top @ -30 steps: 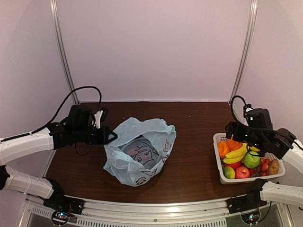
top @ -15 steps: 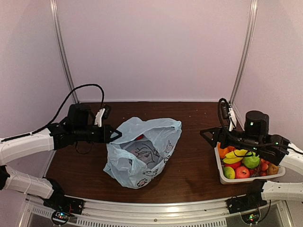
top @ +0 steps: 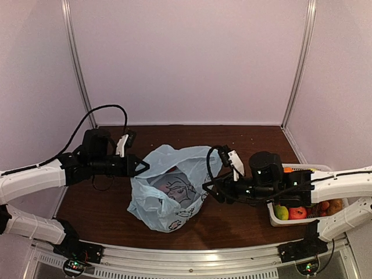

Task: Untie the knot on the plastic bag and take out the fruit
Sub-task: Reach into the gripper in the takeout bag.

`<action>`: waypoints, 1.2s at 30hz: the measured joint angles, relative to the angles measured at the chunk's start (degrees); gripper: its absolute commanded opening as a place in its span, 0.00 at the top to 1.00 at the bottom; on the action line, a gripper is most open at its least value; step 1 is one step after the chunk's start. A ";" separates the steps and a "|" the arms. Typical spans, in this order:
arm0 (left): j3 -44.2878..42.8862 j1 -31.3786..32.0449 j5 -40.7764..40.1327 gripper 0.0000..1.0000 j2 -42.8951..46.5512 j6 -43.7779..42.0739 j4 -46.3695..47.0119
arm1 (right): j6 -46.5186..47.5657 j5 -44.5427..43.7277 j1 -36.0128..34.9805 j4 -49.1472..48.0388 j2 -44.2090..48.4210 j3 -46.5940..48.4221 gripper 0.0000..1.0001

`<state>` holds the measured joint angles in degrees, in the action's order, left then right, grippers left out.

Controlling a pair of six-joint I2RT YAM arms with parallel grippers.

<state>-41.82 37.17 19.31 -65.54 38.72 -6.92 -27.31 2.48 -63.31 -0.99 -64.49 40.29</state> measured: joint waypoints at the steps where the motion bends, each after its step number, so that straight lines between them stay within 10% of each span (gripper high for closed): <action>1: 0.15 0.00 0.02 1.00 0.24 0.00 -0.02 | -0.26 -0.83 -0.70 -0.96 -1.92 0.52 0.46; 14: 0.35 1.64 2.23 1.00 1.27 -0.98 0.00 | 0.46 -5.07 -3.17 -7.85 -23.50 12.02 0.51; 36: 1.42 4.59 1.62 1.00 4.26 2.47 1.29 | 2.97 -8.33 -10.05 -4.63 -34.97 10.84 0.54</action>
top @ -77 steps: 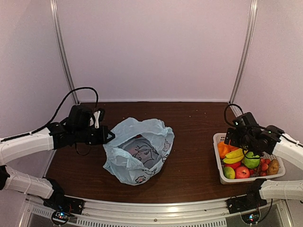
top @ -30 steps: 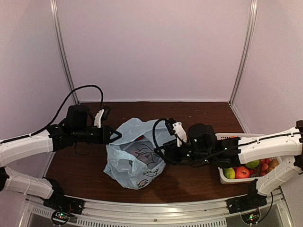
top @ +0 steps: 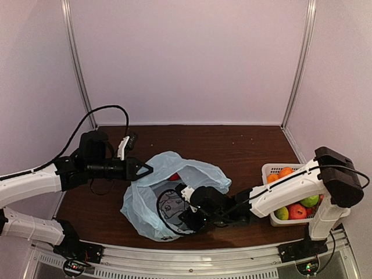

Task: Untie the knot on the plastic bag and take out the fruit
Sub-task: Reach into the gripper in the takeout bag, then adjust the takeout bag at the center of the board.

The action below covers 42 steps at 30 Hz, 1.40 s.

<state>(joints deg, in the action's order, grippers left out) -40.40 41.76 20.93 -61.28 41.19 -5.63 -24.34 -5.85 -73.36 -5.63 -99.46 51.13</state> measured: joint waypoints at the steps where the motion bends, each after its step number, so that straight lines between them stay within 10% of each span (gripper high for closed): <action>1: 0.13 0.09 0.50 1.00 0.00 0.11 0.15 | 0.00 -0.17 0.00 0.59 -1.09 1.07 0.54; 14: 1.53 5.33 2.43 0.99 4.81 1.64 -0.55 | 1.60 -0.52 4.81 5.33 -9.42 16.65 0.45; 29: -8.28 4.85 -4.61 0.11 4.48 -1.11 -14.67 | -0.46 1.20 7.19 -0.09 -7.93 8.26 0.39; 42: -11.19 -8.52 -7.39 0.02 -12.48 -2.58 -13.49 | -1.55 3.15 7.21 -3.63 -5.70 6.29 0.39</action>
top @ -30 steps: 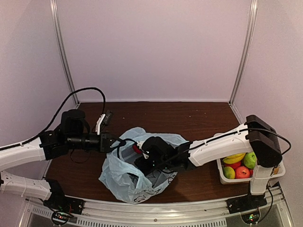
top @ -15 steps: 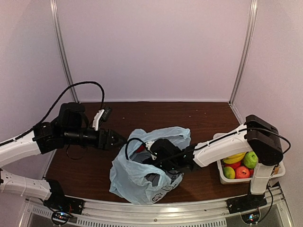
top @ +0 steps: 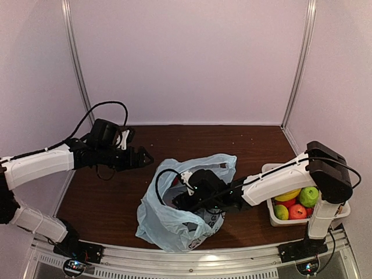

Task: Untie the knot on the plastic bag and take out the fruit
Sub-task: Adjust the takeout bag at the center of the board.

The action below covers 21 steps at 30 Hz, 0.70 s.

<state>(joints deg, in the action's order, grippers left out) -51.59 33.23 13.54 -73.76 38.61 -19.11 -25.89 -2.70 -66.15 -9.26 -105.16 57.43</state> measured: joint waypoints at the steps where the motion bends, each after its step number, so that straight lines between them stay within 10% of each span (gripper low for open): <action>1: 0.00 -0.13 0.04 0.03 -0.96 0.02 0.52 | -0.02 0.11 0.00 0.00 0.00 0.00 0.39; 21: -4.17 -2.82 3.04 0.03 -23.08 0.59 12.33 | -1.60 -2.32 0.00 0.68 3.56 -1.95 0.36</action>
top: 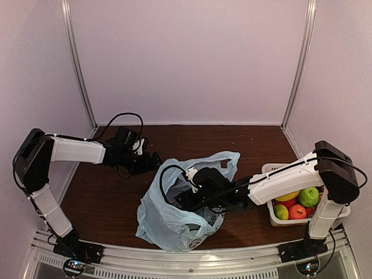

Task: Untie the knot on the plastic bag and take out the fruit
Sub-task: Adjust the takeout bag at the center of the board.

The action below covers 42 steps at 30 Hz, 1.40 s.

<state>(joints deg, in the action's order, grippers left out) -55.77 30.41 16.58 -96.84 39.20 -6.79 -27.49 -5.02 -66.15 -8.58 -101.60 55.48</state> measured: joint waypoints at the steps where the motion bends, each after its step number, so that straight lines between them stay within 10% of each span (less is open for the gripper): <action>1: -0.33 0.00 0.11 0.03 -0.90 -0.07 0.20 | -0.04 0.00 0.00 -0.07 0.00 0.00 0.36; 17: 2.36 1.70 3.98 0.99 -5.53 -0.39 4.37 | -0.85 -2.19 0.00 -0.22 0.04 0.11 0.37; 32: 16.02 9.70 1.75 1.00 14.08 5.14 6.86 | -2.95 -5.16 0.09 -2.95 8.33 -8.44 0.34; 38: 15.06 9.60 -0.13 0.41 14.73 4.22 5.27 | -2.93 -5.14 0.09 -5.38 8.33 -9.01 0.30; 42: 11.37 8.22 -1.01 0.25 11.91 3.48 4.61 | -2.95 -5.16 0.09 -6.75 8.13 -8.98 0.29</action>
<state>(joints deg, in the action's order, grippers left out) -44.40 38.63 15.57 -84.93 42.68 -2.17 -30.44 -10.17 -66.06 -15.33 -93.47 46.50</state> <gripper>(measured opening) 0.653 0.704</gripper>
